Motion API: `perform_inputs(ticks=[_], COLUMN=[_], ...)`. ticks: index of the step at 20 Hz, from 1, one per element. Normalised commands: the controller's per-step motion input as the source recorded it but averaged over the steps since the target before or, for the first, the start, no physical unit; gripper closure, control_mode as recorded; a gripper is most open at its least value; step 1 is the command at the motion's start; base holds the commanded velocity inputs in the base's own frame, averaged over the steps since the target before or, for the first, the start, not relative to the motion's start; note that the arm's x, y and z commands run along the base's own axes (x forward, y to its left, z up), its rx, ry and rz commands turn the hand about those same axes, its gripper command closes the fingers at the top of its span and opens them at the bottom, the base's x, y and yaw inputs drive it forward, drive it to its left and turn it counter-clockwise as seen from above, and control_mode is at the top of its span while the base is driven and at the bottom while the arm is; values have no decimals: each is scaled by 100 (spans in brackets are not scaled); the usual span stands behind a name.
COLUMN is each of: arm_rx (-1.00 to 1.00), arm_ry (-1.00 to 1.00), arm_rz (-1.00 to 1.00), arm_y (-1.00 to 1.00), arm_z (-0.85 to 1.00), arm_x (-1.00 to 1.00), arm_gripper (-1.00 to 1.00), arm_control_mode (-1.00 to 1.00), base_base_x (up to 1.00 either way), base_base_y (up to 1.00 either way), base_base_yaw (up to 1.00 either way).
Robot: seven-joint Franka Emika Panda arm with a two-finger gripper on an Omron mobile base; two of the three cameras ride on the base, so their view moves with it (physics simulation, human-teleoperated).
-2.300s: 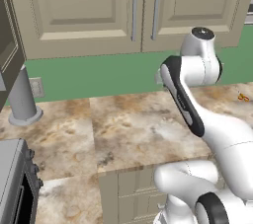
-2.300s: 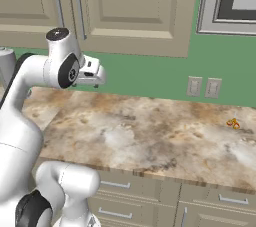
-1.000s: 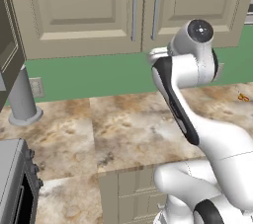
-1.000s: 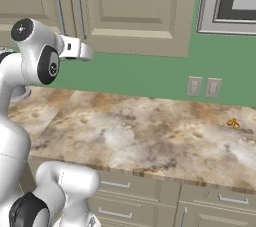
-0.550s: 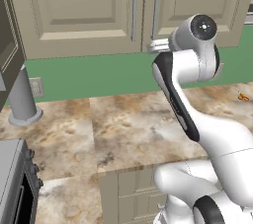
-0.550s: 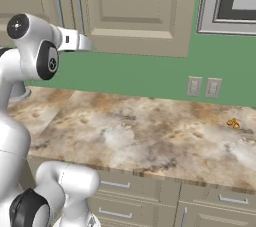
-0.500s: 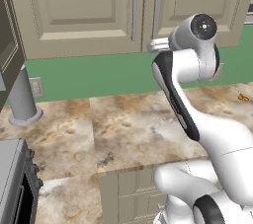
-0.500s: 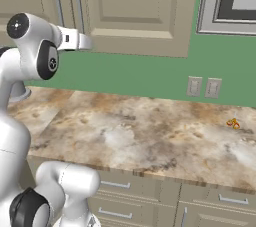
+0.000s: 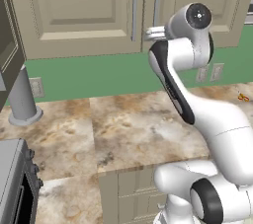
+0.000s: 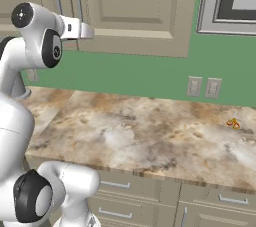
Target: Open the cabinet. Pick the soap dispenser and place it next to the sink. Then close the cabinet.
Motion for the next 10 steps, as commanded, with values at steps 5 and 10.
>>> perform_inputs(ticks=[5,10], arm_rx=[0,0], arm_ry=[0,0], arm_rz=[0,2], arm_y=[1,0], arm_z=[29,27], arm_x=[44,43], arm_gripper=[-100,-100], arm_control_mode=[-100,-100], base_base_x=[0,0], base_base_y=[0,0], base_base_yaw=[0,0])
